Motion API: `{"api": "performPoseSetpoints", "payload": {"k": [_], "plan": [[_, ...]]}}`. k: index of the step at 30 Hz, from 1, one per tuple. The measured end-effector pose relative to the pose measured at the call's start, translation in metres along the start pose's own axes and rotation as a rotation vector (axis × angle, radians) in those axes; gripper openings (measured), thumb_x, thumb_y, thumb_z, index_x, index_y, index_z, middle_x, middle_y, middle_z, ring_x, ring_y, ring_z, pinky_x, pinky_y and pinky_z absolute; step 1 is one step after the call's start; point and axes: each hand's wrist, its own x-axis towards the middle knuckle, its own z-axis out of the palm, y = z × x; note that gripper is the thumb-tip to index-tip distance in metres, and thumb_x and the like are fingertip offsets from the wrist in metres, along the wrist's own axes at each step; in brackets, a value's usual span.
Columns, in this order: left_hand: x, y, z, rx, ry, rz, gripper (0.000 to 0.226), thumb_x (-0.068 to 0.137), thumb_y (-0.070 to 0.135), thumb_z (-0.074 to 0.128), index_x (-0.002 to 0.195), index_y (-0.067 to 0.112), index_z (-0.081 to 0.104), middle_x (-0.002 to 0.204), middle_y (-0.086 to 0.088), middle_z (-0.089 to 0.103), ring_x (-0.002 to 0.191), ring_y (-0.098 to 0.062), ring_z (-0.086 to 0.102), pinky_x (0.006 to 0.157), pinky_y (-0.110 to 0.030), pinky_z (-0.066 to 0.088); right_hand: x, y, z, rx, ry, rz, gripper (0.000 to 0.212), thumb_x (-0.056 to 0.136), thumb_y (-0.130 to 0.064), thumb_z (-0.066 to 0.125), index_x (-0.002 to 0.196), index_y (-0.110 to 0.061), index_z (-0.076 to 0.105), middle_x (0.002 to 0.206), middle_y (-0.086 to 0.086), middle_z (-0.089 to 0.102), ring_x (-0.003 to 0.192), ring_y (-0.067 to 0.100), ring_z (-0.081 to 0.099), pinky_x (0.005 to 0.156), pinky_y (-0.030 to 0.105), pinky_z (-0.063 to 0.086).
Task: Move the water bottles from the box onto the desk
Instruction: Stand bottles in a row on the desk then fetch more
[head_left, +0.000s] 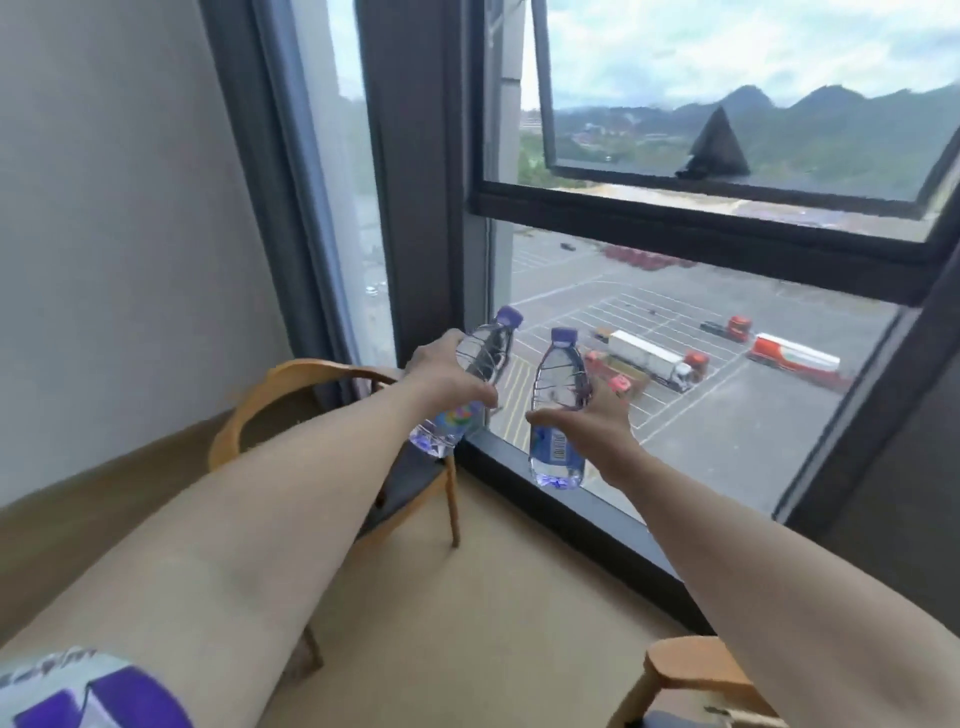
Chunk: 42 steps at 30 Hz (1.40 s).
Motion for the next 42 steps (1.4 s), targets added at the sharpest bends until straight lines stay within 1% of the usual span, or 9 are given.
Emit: {"api": "performPoseSetpoints", "payload": {"k": [5,10,13,16,21,25,32,37,42], "plan": [[-0.037,-0.108,-0.1,-0.007,0.093,-0.131,0.074,0.041,0.039,0.086,0.109,0.028,0.057,0.097,0.001,0.072,0.092,-0.023,0.07,0.084,-0.043,0.061,-0.012,-0.046,0.139,0.009,-0.137,-0.055,0.061,0.055,-0.027,0.096,0.105,-0.019,0.063,0.097,0.002,0.073,0.09,0.019,0.07,0.086,0.043,0.059],[-0.087,-0.215,-0.203,0.059,0.23,-0.258,0.071,0.048,0.04,0.094,0.108,0.035,0.055,0.094,0.012,0.067,0.085,-0.012,0.063,0.066,-0.026,0.048,-0.043,-0.094,0.28,0.036,-0.321,-0.135,0.054,0.052,-0.03,0.098,0.093,-0.028,0.062,0.075,-0.018,0.073,0.07,-0.005,0.068,0.058,0.011,0.047],[-0.117,-0.267,-0.258,0.072,0.311,-0.333,0.072,0.049,0.042,0.093,0.109,0.035,0.054,0.098,0.007,0.071,0.093,-0.019,0.066,0.08,-0.033,0.055,-0.069,-0.123,0.36,0.052,-0.433,-0.135,0.06,0.053,-0.034,0.097,0.103,-0.027,0.064,0.088,-0.013,0.075,0.082,0.002,0.07,0.065,0.02,0.048],[-0.152,-0.314,-0.308,0.042,0.4,-0.413,0.07,0.047,0.044,0.089,0.106,0.035,0.051,0.1,0.007,0.07,0.095,-0.019,0.065,0.075,-0.031,0.052,-0.095,-0.146,0.435,0.061,-0.554,-0.154,0.065,0.051,-0.037,0.096,0.105,-0.027,0.061,0.097,-0.009,0.073,0.089,0.01,0.071,0.077,0.031,0.055],[-0.208,-0.388,-0.374,0.019,0.567,-0.567,0.071,0.043,0.044,0.086,0.106,0.032,0.055,0.096,0.008,0.071,0.092,-0.018,0.067,0.083,-0.039,0.059,-0.137,-0.184,0.552,0.085,-0.752,-0.167,0.066,0.051,-0.034,0.096,0.104,-0.025,0.058,0.1,-0.009,0.07,0.086,0.007,0.071,0.062,0.024,0.052],[-0.244,-0.443,-0.416,-0.026,0.695,-0.667,0.072,0.044,0.035,0.088,0.109,0.029,0.057,0.099,0.008,0.069,0.095,-0.019,0.068,0.088,-0.04,0.059,-0.162,-0.209,0.639,0.076,-0.904,-0.201,0.065,0.047,-0.037,0.093,0.102,-0.024,0.061,0.1,-0.005,0.072,0.083,0.01,0.073,0.068,0.03,0.058],[-0.266,-0.527,-0.502,-0.006,0.899,-0.787,0.056,0.045,0.032,0.09,0.086,0.03,0.052,0.086,0.008,0.071,0.079,-0.007,0.066,0.056,-0.021,0.043,-0.176,-0.255,0.8,0.074,-1.134,-0.272,0.069,0.049,-0.035,0.092,0.109,-0.016,0.063,0.102,0.002,0.073,0.086,0.019,0.074,0.079,0.04,0.062],[-0.254,-0.578,-0.581,-0.022,1.002,-0.876,0.07,0.041,0.039,0.088,0.103,0.028,0.056,0.097,0.005,0.074,0.094,-0.018,0.071,0.088,-0.044,0.058,-0.175,-0.313,0.905,0.087,-1.257,-0.306,0.066,0.05,-0.033,0.093,0.105,-0.02,0.059,0.1,0.001,0.072,0.085,0.019,0.073,0.08,0.043,0.062],[-0.245,-0.631,-0.64,-0.075,1.152,-0.933,0.075,0.043,0.037,0.09,0.109,0.022,0.057,0.097,0.003,0.076,0.093,-0.016,0.071,0.086,-0.041,0.058,-0.178,-0.362,0.994,0.09,-1.361,-0.353,0.08,0.039,-0.043,0.09,0.11,-0.02,0.061,0.101,-0.002,0.073,0.087,0.018,0.074,0.082,0.044,0.062]]}}
